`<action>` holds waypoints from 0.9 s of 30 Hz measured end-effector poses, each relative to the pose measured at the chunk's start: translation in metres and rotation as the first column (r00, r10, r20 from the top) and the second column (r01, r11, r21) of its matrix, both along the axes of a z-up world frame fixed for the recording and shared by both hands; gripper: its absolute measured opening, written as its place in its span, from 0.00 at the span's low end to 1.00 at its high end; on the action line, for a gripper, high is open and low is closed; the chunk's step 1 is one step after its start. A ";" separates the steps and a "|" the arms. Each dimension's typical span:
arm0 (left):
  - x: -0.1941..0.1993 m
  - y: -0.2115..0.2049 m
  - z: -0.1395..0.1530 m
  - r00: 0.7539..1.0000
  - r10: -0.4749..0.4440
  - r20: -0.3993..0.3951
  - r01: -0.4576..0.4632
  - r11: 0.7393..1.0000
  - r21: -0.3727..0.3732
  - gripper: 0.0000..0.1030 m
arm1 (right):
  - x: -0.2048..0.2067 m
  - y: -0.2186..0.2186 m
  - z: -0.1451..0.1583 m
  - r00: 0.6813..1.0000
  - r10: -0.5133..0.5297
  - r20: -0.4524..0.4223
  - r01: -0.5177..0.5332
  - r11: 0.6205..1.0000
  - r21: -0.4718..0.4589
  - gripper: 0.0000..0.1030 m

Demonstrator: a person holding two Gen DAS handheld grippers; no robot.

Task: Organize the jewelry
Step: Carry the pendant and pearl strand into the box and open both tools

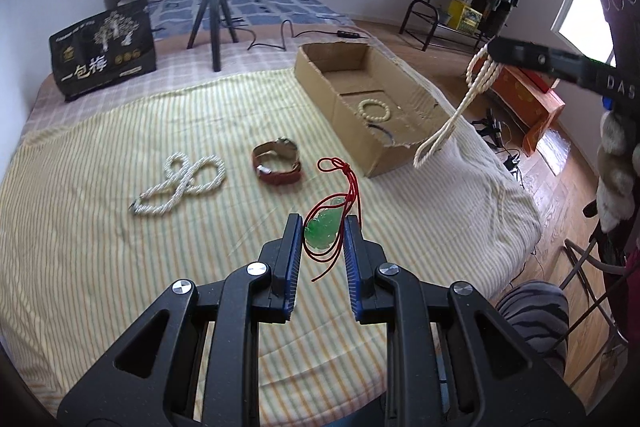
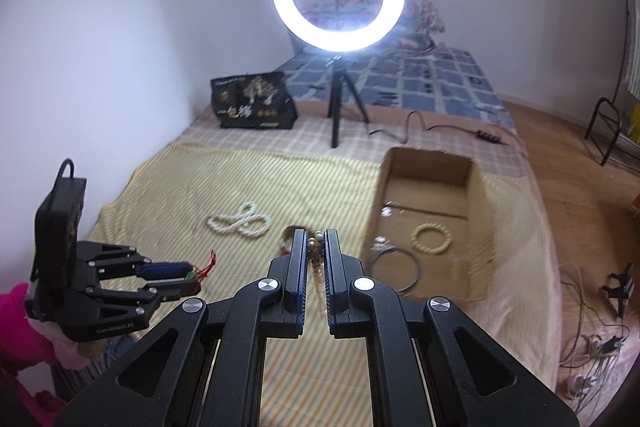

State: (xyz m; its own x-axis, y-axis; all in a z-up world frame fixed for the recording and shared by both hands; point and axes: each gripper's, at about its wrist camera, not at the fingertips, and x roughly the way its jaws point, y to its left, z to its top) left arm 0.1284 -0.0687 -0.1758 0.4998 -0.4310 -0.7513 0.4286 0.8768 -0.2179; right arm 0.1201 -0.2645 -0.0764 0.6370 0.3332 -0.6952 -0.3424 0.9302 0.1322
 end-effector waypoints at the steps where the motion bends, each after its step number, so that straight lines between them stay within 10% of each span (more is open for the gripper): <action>1: 0.003 -0.004 0.001 1.000 -0.007 0.001 0.007 1.000 0.000 0.19 | 0.002 -0.005 0.003 1.000 -0.010 0.009 0.010 1.000 -0.001 0.06; 27: 0.128 -0.109 0.023 0.994 -0.093 0.054 0.091 0.995 0.037 0.19 | 0.060 -0.079 -0.015 0.991 -0.137 0.005 0.137 0.990 -0.025 0.06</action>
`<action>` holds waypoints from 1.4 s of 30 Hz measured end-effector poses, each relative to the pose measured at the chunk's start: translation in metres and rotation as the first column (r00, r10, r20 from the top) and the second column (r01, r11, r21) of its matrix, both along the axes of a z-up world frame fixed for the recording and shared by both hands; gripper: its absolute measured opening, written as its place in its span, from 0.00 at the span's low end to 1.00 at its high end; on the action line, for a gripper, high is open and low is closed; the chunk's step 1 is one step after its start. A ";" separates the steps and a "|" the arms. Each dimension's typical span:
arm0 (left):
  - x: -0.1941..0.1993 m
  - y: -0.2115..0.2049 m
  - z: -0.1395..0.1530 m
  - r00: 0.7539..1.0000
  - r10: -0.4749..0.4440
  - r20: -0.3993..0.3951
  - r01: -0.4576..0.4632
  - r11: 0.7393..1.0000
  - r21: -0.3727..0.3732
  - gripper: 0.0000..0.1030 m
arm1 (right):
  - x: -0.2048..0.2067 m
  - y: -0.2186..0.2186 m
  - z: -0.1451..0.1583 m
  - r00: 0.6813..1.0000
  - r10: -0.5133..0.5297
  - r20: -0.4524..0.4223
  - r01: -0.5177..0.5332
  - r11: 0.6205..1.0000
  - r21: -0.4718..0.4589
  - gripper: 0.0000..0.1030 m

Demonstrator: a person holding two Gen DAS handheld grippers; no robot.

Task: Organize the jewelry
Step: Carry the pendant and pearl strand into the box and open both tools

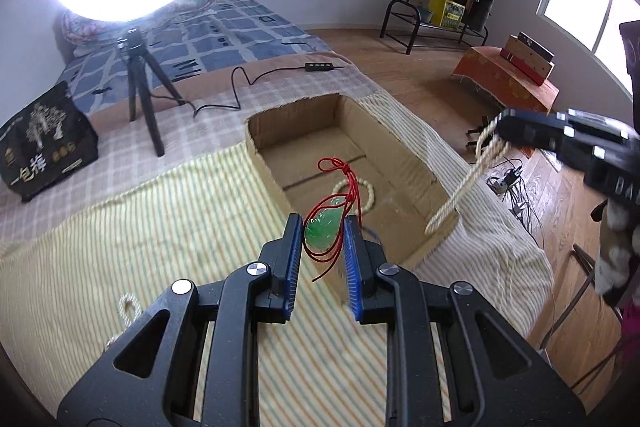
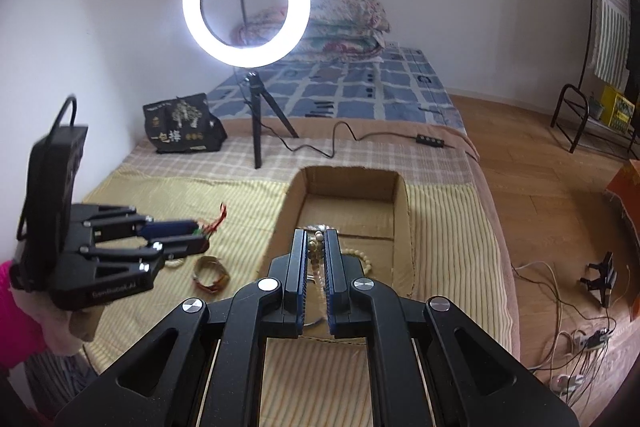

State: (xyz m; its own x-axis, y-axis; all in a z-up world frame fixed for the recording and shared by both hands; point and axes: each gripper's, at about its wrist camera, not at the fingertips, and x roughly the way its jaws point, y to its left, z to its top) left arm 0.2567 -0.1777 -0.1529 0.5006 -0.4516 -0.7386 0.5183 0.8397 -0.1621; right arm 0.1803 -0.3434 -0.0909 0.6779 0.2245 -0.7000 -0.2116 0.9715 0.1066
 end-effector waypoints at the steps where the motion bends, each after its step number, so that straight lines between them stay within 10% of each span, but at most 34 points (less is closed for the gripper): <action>1: 0.006 -0.004 -0.002 1.000 -0.003 -0.002 0.003 1.000 0.002 0.19 | 0.003 -0.002 -0.006 1.000 -0.004 -0.011 0.004 1.000 0.001 0.06; 30: 0.072 -0.057 -0.068 0.996 0.004 -0.093 0.003 0.997 0.083 0.19 | 0.029 -0.020 -0.097 0.984 -0.004 -0.181 0.011 0.999 0.038 0.07; 36: 0.069 -0.055 -0.063 0.996 0.008 -0.085 -0.001 0.996 0.088 0.20 | 0.025 -0.020 -0.093 0.985 -0.023 -0.170 0.028 0.999 0.027 0.35; 42: 0.060 -0.047 -0.050 0.998 0.009 -0.065 -0.003 0.997 0.080 0.31 | 0.016 -0.017 -0.083 0.988 -0.030 -0.152 0.033 0.999 0.019 0.40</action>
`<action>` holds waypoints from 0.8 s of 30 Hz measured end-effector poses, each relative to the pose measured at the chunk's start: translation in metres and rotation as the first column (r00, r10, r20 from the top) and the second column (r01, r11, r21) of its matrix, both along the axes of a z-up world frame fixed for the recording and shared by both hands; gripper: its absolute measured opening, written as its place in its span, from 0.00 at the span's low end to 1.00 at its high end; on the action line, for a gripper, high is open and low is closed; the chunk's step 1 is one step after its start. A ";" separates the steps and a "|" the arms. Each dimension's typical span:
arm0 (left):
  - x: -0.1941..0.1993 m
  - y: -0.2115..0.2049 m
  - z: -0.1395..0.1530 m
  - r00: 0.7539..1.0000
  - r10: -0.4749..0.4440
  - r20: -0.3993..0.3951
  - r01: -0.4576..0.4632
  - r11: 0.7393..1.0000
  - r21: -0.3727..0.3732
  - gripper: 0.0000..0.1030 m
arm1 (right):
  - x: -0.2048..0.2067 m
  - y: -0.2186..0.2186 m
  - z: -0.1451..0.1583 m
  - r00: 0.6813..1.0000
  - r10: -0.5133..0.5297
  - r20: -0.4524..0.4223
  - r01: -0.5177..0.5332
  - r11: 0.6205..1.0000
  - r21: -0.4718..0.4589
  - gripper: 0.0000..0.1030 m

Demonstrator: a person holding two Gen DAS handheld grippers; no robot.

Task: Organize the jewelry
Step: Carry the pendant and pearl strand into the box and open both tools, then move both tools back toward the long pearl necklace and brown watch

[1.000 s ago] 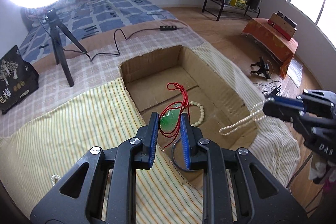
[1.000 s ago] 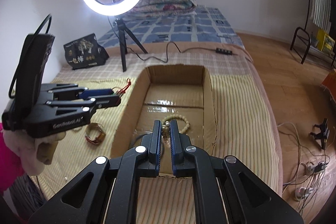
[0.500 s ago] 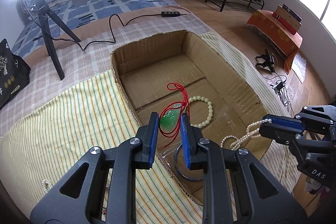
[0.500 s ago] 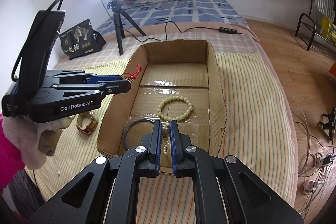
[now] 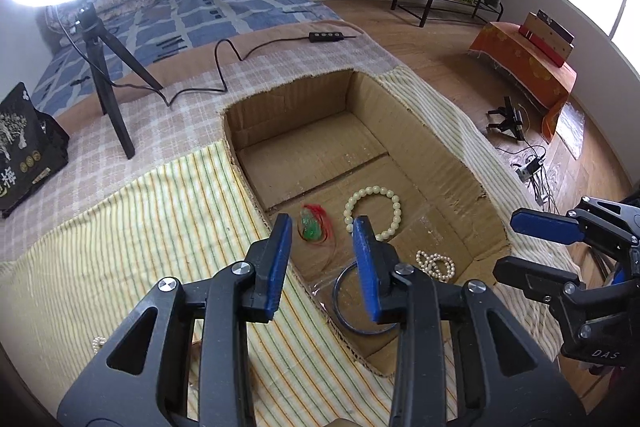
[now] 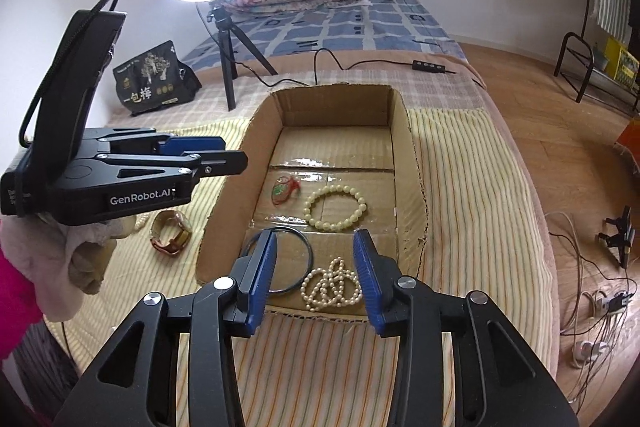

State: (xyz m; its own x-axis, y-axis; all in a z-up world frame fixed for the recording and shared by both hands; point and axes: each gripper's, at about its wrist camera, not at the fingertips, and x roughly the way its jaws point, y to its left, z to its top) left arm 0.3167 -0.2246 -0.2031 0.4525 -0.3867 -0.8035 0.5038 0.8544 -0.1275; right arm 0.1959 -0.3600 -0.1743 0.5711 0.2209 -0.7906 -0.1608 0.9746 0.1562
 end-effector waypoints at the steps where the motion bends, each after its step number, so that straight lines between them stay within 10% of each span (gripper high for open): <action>1: -0.002 0.002 0.003 1.000 0.001 0.002 -0.001 1.000 -0.004 0.31 | -0.003 0.001 0.003 1.000 -0.002 0.004 0.002 1.000 -0.006 0.45; 24: -0.054 0.143 0.064 0.987 0.124 0.105 -0.124 0.992 -0.011 0.31 | -0.052 0.057 0.041 0.997 -0.028 0.075 0.032 0.999 -0.044 0.64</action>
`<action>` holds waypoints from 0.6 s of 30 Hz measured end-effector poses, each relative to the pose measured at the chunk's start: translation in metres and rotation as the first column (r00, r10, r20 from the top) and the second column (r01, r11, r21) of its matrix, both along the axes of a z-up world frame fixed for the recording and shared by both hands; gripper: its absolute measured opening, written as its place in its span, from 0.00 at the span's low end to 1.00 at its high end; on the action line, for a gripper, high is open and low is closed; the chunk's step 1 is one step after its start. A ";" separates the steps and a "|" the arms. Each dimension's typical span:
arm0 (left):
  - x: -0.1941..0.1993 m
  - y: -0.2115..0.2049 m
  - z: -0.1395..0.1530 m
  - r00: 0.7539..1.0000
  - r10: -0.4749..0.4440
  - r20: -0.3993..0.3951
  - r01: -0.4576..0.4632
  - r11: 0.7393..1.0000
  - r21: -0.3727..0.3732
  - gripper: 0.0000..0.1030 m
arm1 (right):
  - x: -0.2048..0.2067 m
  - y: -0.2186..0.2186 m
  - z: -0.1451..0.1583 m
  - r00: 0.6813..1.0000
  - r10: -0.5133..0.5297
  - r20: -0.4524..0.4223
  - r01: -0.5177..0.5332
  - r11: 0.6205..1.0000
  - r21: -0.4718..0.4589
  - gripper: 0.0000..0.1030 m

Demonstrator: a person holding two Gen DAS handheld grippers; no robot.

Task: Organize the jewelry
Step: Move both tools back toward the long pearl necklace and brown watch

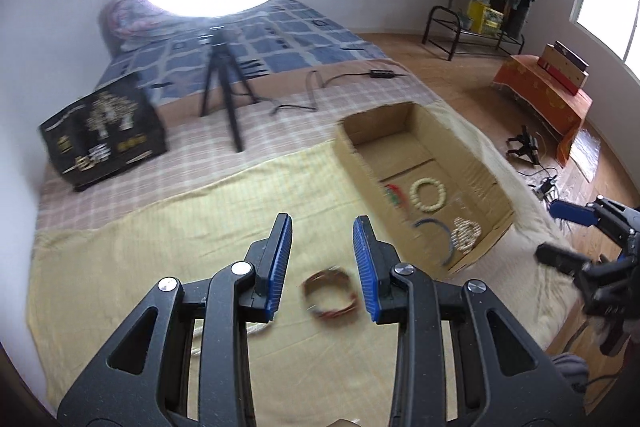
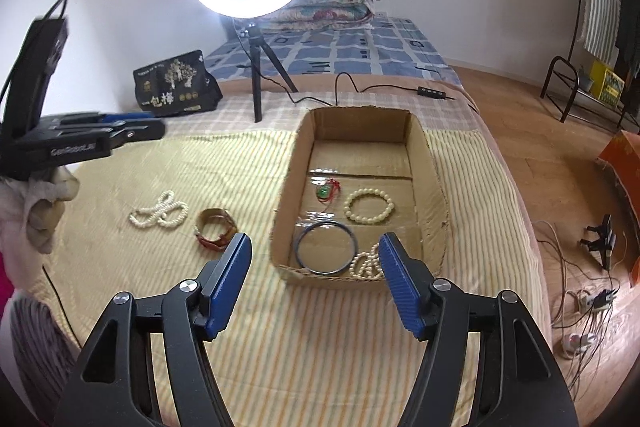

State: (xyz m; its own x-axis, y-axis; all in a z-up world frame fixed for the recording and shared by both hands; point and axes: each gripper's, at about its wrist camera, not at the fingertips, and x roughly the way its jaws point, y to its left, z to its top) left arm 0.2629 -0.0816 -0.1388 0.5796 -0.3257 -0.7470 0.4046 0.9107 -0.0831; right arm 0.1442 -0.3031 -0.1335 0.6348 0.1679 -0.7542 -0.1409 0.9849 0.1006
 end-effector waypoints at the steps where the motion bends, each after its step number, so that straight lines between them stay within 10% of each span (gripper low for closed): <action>1: -0.003 0.012 0.000 1.000 0.013 0.001 -0.014 1.000 0.003 0.31 | -0.001 0.002 0.000 1.000 -0.001 0.000 0.001 1.000 0.007 0.67; 18: -0.023 0.129 -0.072 0.973 0.167 -0.162 -0.166 0.986 0.019 0.31 | 0.000 0.069 -0.031 0.987 0.132 -0.094 -0.134 0.991 -0.021 0.79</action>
State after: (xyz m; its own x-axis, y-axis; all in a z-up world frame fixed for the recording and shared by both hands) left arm 0.2396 0.0470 -0.2104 0.4962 -0.2309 -0.8369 0.2284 0.9648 -0.1307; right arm 0.1444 -0.2336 -0.1642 0.5357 0.2252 -0.8138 -0.2624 0.9605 0.0931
